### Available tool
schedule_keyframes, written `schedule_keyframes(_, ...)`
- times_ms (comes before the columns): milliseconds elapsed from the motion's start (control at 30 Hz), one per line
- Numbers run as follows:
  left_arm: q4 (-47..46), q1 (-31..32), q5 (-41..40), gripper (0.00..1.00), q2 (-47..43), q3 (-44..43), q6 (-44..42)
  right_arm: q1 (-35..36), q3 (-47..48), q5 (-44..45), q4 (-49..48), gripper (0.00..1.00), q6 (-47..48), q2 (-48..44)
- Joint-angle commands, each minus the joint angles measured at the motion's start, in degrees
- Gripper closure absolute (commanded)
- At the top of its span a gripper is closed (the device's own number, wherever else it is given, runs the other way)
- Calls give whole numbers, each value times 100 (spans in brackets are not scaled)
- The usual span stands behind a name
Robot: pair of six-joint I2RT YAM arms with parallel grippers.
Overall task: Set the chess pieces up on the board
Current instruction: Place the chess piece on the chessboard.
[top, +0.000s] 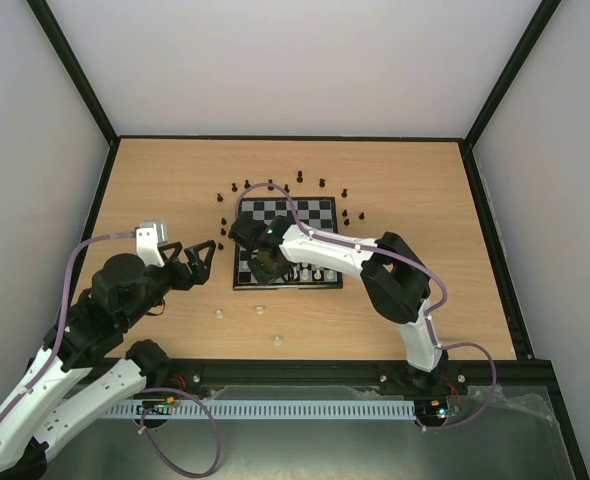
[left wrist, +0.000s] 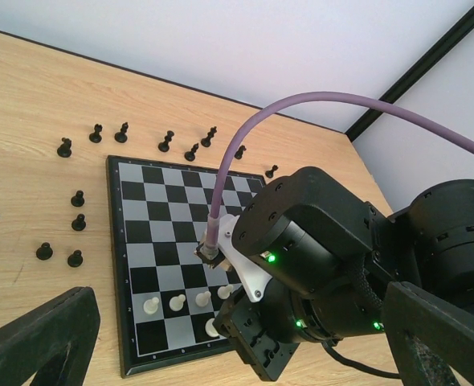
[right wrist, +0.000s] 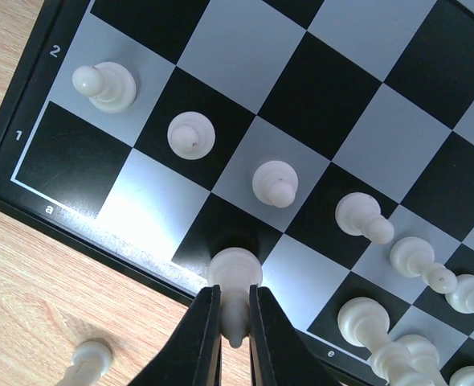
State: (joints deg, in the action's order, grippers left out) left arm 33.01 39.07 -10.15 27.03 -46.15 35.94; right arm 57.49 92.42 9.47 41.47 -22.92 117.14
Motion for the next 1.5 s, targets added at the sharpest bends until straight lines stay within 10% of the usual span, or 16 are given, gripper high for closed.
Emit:
schedule_keyframes(0,56,-31,-75,1,-20,-90,-84,-40,75,-42,205,93,94,141)
schedule_keyframes(1467,33,-29,-119,1,-22,-28,-97,-106,188,-257,11,88,157,300)
